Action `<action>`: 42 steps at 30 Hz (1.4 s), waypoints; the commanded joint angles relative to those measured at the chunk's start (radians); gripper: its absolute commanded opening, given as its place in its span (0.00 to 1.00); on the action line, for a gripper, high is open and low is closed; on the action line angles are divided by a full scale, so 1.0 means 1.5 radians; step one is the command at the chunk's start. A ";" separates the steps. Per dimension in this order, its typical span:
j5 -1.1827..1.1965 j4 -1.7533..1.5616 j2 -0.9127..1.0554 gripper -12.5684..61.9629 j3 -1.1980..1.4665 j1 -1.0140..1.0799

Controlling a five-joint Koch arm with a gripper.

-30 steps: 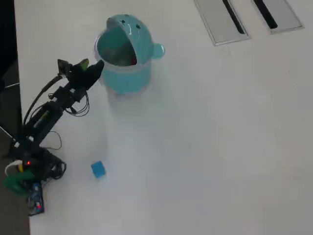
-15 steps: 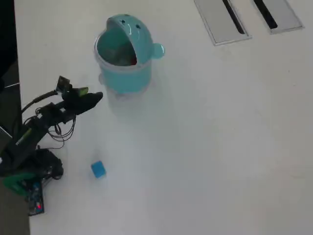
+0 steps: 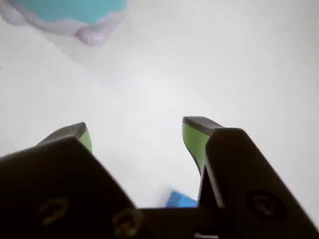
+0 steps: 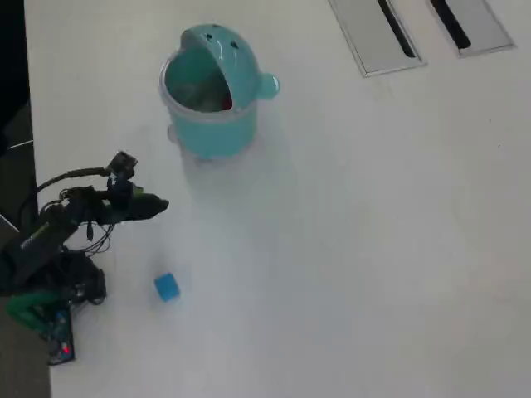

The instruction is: Grasp RGB lego blocks and put them in the bin one by one.

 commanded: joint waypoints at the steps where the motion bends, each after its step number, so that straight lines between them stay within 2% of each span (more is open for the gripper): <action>1: 0.003 0.054 0.045 0.62 -0.034 0.032; 13: -0.015 0.192 0.044 0.61 -0.005 0.161; 21: -0.074 0.186 0.028 0.61 0.053 0.233; 27: -0.165 0.108 -0.044 0.61 0.089 0.333; 35: -0.172 0.085 -0.122 0.61 0.102 0.372; 42: -0.239 0.067 -0.188 0.61 0.095 0.465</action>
